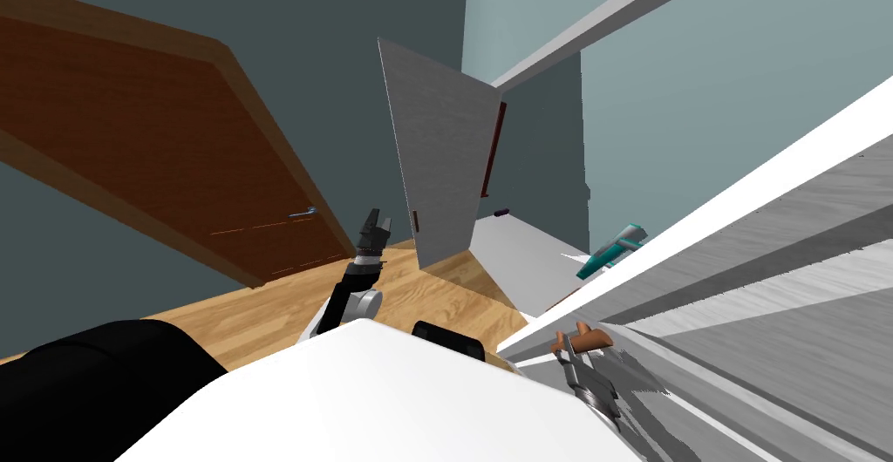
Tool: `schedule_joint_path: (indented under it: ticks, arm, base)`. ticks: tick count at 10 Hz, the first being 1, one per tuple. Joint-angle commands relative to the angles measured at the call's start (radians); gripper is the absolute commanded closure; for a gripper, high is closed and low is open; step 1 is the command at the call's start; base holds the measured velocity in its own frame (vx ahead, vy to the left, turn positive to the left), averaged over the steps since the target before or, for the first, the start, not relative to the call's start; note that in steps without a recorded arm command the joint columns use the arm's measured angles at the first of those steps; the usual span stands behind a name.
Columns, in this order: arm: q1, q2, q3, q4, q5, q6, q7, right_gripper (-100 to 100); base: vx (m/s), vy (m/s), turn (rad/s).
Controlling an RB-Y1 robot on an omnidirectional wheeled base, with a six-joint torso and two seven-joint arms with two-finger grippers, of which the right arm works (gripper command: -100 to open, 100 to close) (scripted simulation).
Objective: Pull the door open
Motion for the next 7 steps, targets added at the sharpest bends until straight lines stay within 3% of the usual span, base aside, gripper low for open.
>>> schedule_joint_path:
  ticks: [1,6,7]
  arm:
    - [0.009,-0.009,0.02,-0.006,0.014,-0.014,-0.011,100]
    - [0.033,-0.038,0.086,-0.029,0.061,-0.053,-0.04,100]
    - [0.03,-0.035,0.078,-0.025,0.055,-0.043,-0.036,100]
  base:
    - [-0.231,-0.01,0.062]
    - [-0.229,-0.013,0.051]
    - [-0.113,0.0,0.014]
